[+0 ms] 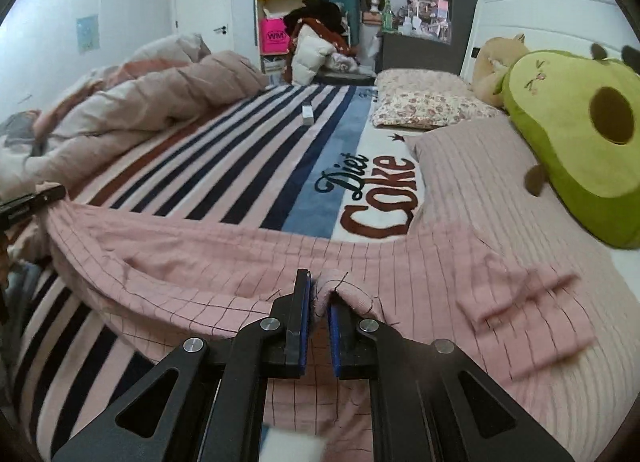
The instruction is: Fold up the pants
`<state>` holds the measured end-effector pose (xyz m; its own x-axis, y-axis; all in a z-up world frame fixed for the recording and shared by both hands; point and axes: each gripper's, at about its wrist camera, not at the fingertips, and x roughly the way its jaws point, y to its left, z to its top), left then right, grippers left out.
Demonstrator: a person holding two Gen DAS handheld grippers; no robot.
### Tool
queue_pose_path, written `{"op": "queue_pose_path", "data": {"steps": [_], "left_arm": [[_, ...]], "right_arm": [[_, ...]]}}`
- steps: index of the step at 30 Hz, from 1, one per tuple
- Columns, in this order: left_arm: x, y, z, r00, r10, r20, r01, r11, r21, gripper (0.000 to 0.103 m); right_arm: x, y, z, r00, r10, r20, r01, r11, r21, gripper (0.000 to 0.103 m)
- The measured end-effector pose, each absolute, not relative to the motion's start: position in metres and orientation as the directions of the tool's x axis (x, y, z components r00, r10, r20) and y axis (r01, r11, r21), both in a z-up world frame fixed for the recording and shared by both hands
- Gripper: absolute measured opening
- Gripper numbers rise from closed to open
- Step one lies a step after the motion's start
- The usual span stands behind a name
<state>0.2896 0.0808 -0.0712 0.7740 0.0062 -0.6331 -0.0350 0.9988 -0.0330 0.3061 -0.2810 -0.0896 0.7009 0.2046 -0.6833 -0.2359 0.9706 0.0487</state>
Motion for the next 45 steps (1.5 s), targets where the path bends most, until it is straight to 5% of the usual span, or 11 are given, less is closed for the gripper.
{"op": "queue_pose_path", "data": {"steps": [3,5,7,12,16,21,28,33,35,40,45], "left_arm": [[0.312,0.083,-0.089,0.751,0.031,-0.659,-0.061,0.998,-0.023,0.008],[0.323,0.082,-0.101,0.734,0.058,-0.677,-0.079,0.997,0.000,0.033],[0.328,0.080,-0.108,0.732,0.078,-0.677,-0.089,0.996,0.019,0.081],[0.309,0.077,-0.084,0.801,0.083,-0.593,-0.086,0.996,0.022,0.088],[0.303,0.077,-0.063,0.822,0.052,-0.566,-0.072,0.997,-0.013,0.099],[0.325,0.061,-0.071,0.786,0.060,-0.615,-0.073,0.997,0.004,0.100],[0.303,0.073,-0.080,0.806,0.053,-0.589,-0.071,0.997,-0.008,0.100],[0.288,0.077,-0.080,0.821,0.086,-0.564,-0.081,0.996,0.034,0.100],[0.285,0.081,-0.078,0.828,0.034,-0.560,-0.051,0.999,-0.014,0.100],[0.278,0.075,-0.078,0.838,-0.002,-0.546,-0.012,1.000,-0.022,0.100],[0.275,0.068,-0.081,0.827,-0.080,-0.557,0.060,0.997,-0.054,0.100]], "right_arm": [[0.332,-0.277,-0.105,0.678,0.176,-0.714,-0.220,0.975,0.032,0.005],[0.345,-0.274,-0.118,0.656,0.150,-0.740,-0.207,0.978,0.014,0.023],[0.350,-0.272,-0.128,0.637,0.148,-0.757,-0.213,0.977,0.012,0.056],[0.331,-0.267,-0.125,0.650,0.111,-0.751,-0.248,0.966,-0.071,0.061],[0.302,-0.269,-0.096,0.702,0.079,-0.707,-0.258,0.955,-0.149,0.085],[0.278,-0.276,-0.081,0.704,0.011,-0.711,-0.226,0.952,-0.209,0.085],[0.247,-0.259,-0.131,0.572,0.071,-0.817,-0.333,0.931,-0.152,0.083],[0.257,-0.256,-0.161,0.634,-0.196,-0.749,-0.272,0.850,-0.452,0.081],[0.261,-0.263,-0.165,0.624,-0.229,-0.747,-0.258,0.842,-0.473,0.068],[0.267,-0.281,-0.152,0.619,-0.270,-0.738,-0.198,0.855,-0.479,0.008],[0.277,-0.286,-0.139,0.643,-0.331,-0.691,-0.144,0.833,-0.533,0.001]]}}
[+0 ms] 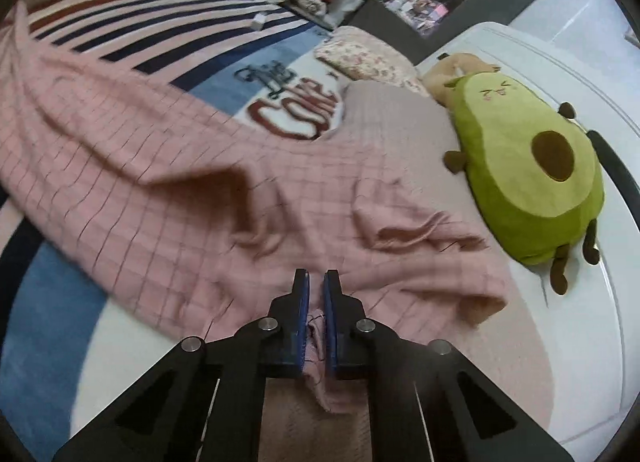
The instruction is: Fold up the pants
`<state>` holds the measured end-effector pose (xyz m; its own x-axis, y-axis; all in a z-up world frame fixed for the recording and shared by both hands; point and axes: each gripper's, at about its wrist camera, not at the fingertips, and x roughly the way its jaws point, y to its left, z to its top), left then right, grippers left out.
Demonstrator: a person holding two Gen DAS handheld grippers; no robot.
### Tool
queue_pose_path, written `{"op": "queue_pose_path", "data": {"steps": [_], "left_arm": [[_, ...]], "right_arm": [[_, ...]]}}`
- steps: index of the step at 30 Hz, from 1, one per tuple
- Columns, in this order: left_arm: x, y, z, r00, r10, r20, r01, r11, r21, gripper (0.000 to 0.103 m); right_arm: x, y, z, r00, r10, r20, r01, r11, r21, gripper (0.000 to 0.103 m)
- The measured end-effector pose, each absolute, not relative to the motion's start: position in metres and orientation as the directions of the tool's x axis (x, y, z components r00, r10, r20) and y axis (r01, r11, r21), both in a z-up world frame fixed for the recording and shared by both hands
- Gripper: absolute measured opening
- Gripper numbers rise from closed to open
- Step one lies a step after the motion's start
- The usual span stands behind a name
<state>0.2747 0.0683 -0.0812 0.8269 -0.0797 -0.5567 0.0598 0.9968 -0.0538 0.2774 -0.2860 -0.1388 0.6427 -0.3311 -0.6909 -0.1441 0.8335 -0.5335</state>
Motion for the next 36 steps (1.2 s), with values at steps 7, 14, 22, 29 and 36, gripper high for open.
{"op": "queue_pose_path", "data": {"steps": [7,14,22,29,36], "left_arm": [[0.275,0.050,-0.090,0.805,-0.125,-0.580,0.133,0.991,-0.028,0.100],[0.277,0.050,-0.092,0.802,-0.122,-0.584,0.132,0.991,-0.025,0.100],[0.283,0.052,-0.098,0.793,-0.112,-0.599,0.114,0.993,-0.035,0.100],[0.284,0.045,-0.101,0.794,-0.083,-0.602,0.101,0.995,-0.004,0.100],[0.281,0.047,-0.098,0.799,-0.108,-0.592,0.108,0.993,-0.036,0.100]], "right_arm": [[0.292,-0.286,-0.112,0.680,-0.259,-0.686,-0.140,0.872,-0.469,0.022],[0.318,-0.288,-0.142,0.539,-0.272,-0.797,-0.205,0.876,-0.437,0.009],[0.358,-0.333,-0.124,0.624,-0.391,-0.676,-0.010,0.862,-0.508,0.036],[0.349,-0.348,-0.097,0.676,-0.304,-0.671,0.007,0.914,-0.407,0.048],[0.305,-0.284,-0.121,0.617,-0.072,-0.783,-0.260,0.921,-0.289,0.056]]}}
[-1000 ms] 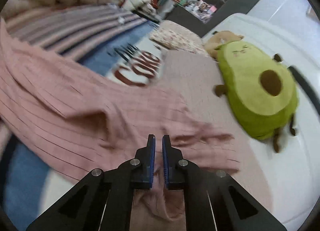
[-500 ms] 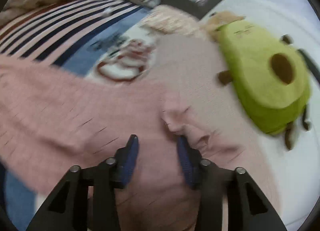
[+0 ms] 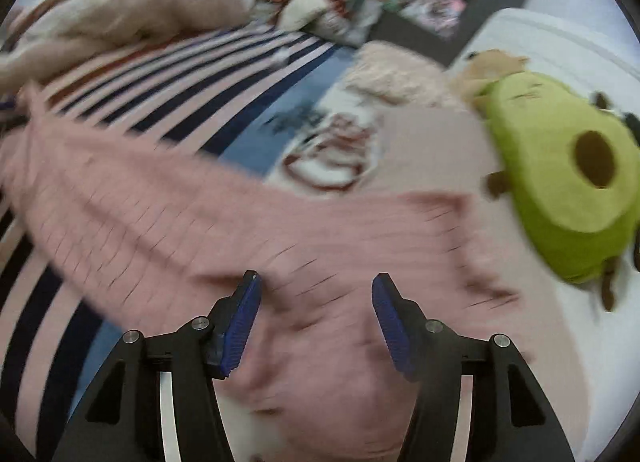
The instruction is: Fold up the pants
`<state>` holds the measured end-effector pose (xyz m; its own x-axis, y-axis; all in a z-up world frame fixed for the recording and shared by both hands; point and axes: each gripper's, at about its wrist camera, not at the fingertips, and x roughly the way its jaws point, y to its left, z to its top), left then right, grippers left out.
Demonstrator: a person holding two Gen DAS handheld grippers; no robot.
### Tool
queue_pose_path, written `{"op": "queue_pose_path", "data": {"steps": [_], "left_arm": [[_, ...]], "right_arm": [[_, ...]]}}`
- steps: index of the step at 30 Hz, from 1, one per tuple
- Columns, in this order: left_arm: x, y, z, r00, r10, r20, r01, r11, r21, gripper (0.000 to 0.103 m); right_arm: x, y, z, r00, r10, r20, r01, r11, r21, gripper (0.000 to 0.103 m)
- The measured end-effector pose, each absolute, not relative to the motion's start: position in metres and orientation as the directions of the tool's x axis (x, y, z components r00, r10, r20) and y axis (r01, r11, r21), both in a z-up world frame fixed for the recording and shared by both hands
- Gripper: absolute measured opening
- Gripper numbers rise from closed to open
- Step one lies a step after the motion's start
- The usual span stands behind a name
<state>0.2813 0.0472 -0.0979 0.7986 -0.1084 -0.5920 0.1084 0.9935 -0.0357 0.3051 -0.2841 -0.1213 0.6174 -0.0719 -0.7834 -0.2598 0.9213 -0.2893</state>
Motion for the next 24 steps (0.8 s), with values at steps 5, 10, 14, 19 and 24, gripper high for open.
{"op": "queue_pose_path", "data": {"steps": [5,10,14,19,24], "left_arm": [[0.281,0.053,-0.097,0.802,-0.101,-0.589,0.096,0.995,-0.040,0.100],[0.283,0.055,-0.098,0.800,-0.096,-0.593,0.089,0.995,-0.041,0.100],[0.284,0.052,-0.101,0.795,-0.096,-0.599,0.095,0.995,-0.032,0.100],[0.289,0.052,-0.107,0.783,-0.075,-0.618,0.082,0.996,-0.018,0.100],[0.290,0.052,-0.109,0.781,-0.065,-0.621,0.072,0.997,-0.014,0.100]], "right_arm": [[0.313,-0.268,-0.166,0.619,-0.291,-0.730,-0.241,0.814,-0.529,0.060],[0.335,-0.283,-0.155,0.635,-0.366,-0.680,-0.168,0.793,-0.585,0.001],[0.353,-0.285,-0.138,0.681,-0.425,-0.597,-0.135,0.727,-0.673,0.001],[0.388,-0.298,-0.133,0.607,-0.400,-0.686,-0.182,0.771,-0.610,0.028],[0.376,-0.302,-0.119,0.603,-0.299,-0.740,-0.191,0.846,-0.497,0.046]]}}
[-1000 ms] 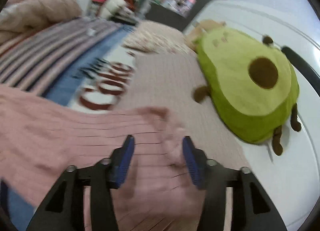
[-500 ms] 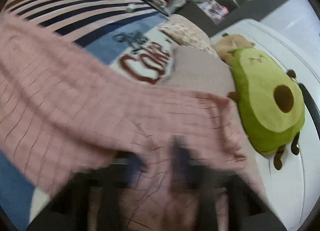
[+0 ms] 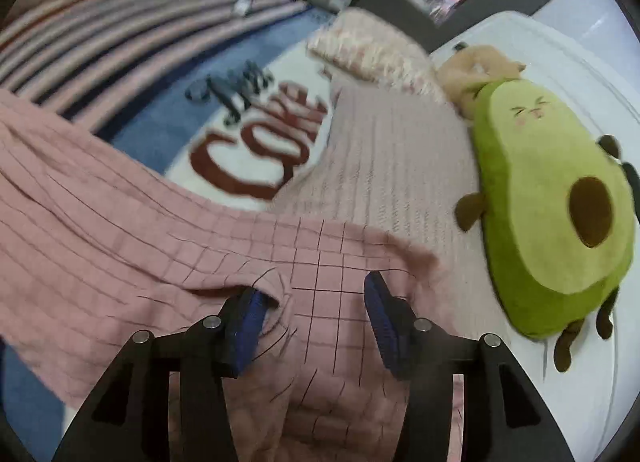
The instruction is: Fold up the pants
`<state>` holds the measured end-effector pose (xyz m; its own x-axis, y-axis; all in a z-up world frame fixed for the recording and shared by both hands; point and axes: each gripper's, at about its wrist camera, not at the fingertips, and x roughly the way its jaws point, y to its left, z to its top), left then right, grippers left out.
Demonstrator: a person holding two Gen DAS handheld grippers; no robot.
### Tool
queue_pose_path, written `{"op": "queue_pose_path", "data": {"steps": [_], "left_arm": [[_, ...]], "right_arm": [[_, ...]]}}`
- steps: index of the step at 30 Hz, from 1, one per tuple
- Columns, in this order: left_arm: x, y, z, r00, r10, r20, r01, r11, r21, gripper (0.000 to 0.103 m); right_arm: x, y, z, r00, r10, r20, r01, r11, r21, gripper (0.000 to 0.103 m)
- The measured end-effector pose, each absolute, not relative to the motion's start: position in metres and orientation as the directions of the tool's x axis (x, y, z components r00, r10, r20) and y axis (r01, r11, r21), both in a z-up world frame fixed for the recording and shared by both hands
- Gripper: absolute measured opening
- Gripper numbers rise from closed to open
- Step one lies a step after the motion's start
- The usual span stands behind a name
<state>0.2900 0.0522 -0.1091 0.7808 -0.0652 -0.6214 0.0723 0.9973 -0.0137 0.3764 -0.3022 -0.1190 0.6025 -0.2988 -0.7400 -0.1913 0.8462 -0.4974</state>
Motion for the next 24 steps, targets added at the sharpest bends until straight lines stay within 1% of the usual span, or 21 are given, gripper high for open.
{"op": "queue_pose_path", "data": {"steps": [1,3,4,7,9,10,11,13,14,15,16,17,18,19,22,24], "left_arm": [[0.290,0.051,-0.109,0.782,-0.068,-0.620,0.074,0.997,-0.016,0.100],[0.289,0.049,-0.107,0.783,-0.078,-0.617,0.082,0.996,-0.022,0.100],[0.288,0.048,-0.107,0.783,-0.083,-0.616,0.088,0.996,-0.023,0.100],[0.287,0.044,-0.108,0.782,-0.092,-0.617,0.104,0.994,-0.016,0.100],[0.287,0.044,-0.108,0.781,-0.096,-0.618,0.108,0.994,-0.017,0.100],[0.287,0.044,-0.108,0.780,-0.096,-0.618,0.107,0.994,-0.018,0.100],[0.287,0.044,-0.108,0.782,-0.094,-0.617,0.105,0.994,-0.018,0.100],[0.287,0.046,-0.108,0.783,-0.090,-0.616,0.097,0.995,-0.023,0.100],[0.288,0.047,-0.108,0.783,-0.089,-0.616,0.093,0.995,-0.026,0.100],[0.288,0.048,-0.108,0.783,-0.088,-0.616,0.089,0.996,-0.030,0.100],[0.288,0.048,-0.108,0.783,-0.088,-0.616,0.086,0.996,-0.033,0.100],[0.288,0.050,-0.108,0.783,-0.087,-0.616,0.085,0.996,-0.033,0.100],[0.288,0.050,-0.108,0.783,-0.086,-0.616,0.084,0.996,-0.032,0.100],[0.288,0.050,-0.108,0.784,-0.086,-0.615,0.084,0.996,-0.031,0.100],[0.289,0.050,-0.108,0.783,-0.087,-0.616,0.086,0.996,-0.031,0.100],[0.289,0.052,-0.108,0.782,-0.085,-0.618,0.085,0.996,-0.029,0.100]], "right_arm": [[0.367,-0.297,-0.112,0.642,-0.263,-0.720,-0.197,0.851,-0.487,0.052],[0.340,-0.286,-0.099,0.699,-0.190,-0.689,-0.225,0.856,-0.465,0.054],[0.332,-0.281,-0.099,0.697,-0.162,-0.699,-0.256,0.854,-0.453,0.052],[0.314,-0.268,-0.115,0.629,-0.116,-0.769,-0.376,0.820,-0.432,0.052],[0.309,-0.260,-0.135,0.593,-0.174,-0.786,-0.413,0.772,-0.483,0.056],[0.308,-0.258,-0.146,0.595,-0.232,-0.769,-0.408,0.737,-0.539,0.059],[0.308,-0.258,-0.157,0.605,-0.303,-0.737,-0.399,0.685,-0.610,0.059],[0.308,-0.263,-0.170,0.613,-0.375,-0.695,-0.393,0.619,-0.680,0.056],[0.309,-0.269,-0.173,0.606,-0.393,-0.691,-0.384,0.617,-0.687,0.053],[0.312,-0.274,-0.172,0.601,-0.400,-0.692,-0.363,0.635,-0.682,0.032],[0.315,-0.281,-0.169,0.598,-0.397,-0.696,-0.344,0.658,-0.670,0.007],[0.320,-0.288,-0.161,0.605,-0.391,-0.694,-0.306,0.690,-0.656,0.003],[0.322,-0.295,-0.152,0.615,-0.380,-0.691,-0.270,0.721,-0.638,0.003],[0.326,-0.301,-0.143,0.628,-0.369,-0.685,-0.231,0.752,-0.617,0.000],[0.339,-0.318,-0.116,0.685,-0.406,-0.605,-0.098,0.771,-0.629,0.000],[0.349,-0.330,-0.106,0.684,-0.423,-0.595,-0.052,0.785,-0.618,0.000]]}}
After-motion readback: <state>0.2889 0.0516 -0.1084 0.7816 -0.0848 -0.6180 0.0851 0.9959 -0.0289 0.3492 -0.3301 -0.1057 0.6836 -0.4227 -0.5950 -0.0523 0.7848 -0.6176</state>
